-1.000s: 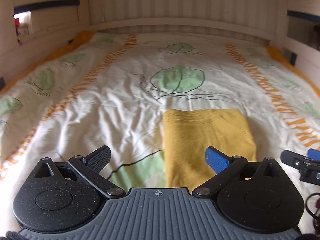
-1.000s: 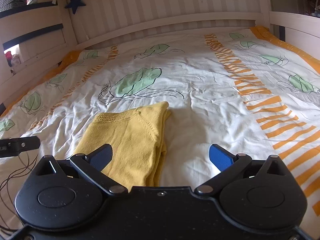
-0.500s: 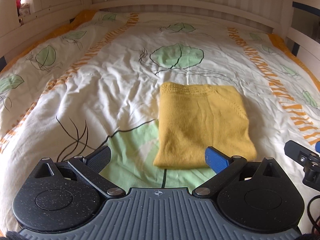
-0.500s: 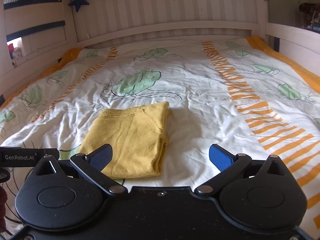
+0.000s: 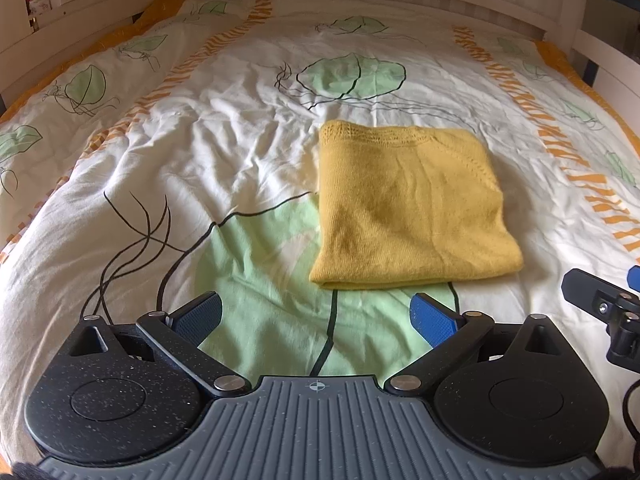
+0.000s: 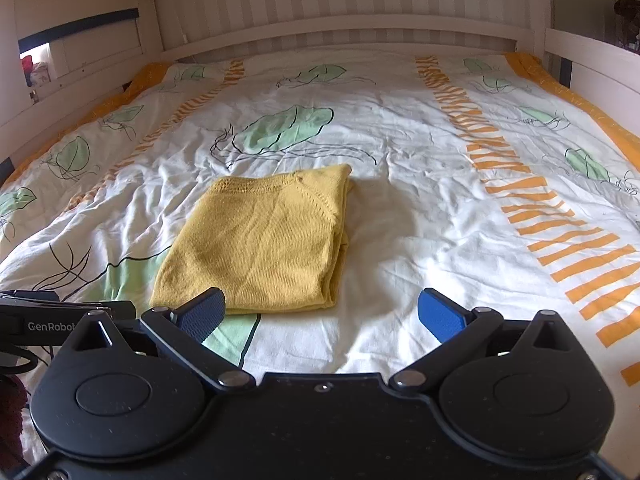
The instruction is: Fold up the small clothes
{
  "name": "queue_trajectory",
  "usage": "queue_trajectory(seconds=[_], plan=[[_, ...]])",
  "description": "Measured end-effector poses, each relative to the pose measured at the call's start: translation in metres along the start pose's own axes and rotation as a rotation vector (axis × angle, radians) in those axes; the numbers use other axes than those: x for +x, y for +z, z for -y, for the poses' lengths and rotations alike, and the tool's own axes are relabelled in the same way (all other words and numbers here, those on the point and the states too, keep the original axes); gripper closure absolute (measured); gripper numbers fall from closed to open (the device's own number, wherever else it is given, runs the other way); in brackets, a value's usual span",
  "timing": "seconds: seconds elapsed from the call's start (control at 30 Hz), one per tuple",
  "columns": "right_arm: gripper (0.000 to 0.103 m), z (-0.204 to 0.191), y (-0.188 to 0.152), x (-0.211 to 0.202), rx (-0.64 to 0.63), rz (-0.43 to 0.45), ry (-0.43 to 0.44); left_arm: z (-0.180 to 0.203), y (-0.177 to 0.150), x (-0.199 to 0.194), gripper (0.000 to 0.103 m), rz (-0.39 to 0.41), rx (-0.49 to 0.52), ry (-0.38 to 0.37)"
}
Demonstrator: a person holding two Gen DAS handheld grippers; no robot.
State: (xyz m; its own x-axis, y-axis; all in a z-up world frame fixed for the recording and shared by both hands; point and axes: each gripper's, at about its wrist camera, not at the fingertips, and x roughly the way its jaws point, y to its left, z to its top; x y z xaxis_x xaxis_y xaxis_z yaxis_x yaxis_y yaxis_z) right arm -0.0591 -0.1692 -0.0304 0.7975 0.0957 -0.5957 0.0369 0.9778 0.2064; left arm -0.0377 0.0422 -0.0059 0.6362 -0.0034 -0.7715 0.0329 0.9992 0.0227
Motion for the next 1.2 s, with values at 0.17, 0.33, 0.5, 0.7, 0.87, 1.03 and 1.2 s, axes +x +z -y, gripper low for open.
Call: queue_trajectory(seconds=[0.17, 0.33, 0.5, 0.7, 0.87, 1.03, 1.2], plan=[[0.001, 0.002, -0.002, 0.006, 0.019, -0.048, 0.0, -0.001, -0.003, 0.005, 0.001, -0.02, 0.002, -0.001], [0.001, 0.006, -0.004, 0.011, 0.037, -0.082, 0.003, -0.003, -0.003, 0.008, 0.001, -0.032, 0.001, 0.002], [0.001, 0.009, -0.004, 0.015, 0.054, -0.096, 0.0, -0.007, -0.001, 0.008, 0.001, -0.024, -0.005, 0.012], [0.001, 0.012, -0.004, 0.019, 0.068, -0.111, -0.002, -0.011, 0.001, 0.009, 0.001, -0.026, -0.008, 0.021], [0.001, 0.012, -0.006, 0.023, 0.075, -0.123, -0.001, -0.013, 0.001, 0.013, 0.001, -0.037, -0.01, 0.024], [0.001, 0.011, -0.006, 0.027, 0.081, -0.132, 0.006, -0.013, 0.001, 0.018, 0.001, -0.051, -0.01, 0.024], [0.001, 0.011, -0.007, 0.03, 0.084, -0.14, 0.014, -0.013, 0.001, 0.02, 0.001, -0.054, -0.013, 0.024]])
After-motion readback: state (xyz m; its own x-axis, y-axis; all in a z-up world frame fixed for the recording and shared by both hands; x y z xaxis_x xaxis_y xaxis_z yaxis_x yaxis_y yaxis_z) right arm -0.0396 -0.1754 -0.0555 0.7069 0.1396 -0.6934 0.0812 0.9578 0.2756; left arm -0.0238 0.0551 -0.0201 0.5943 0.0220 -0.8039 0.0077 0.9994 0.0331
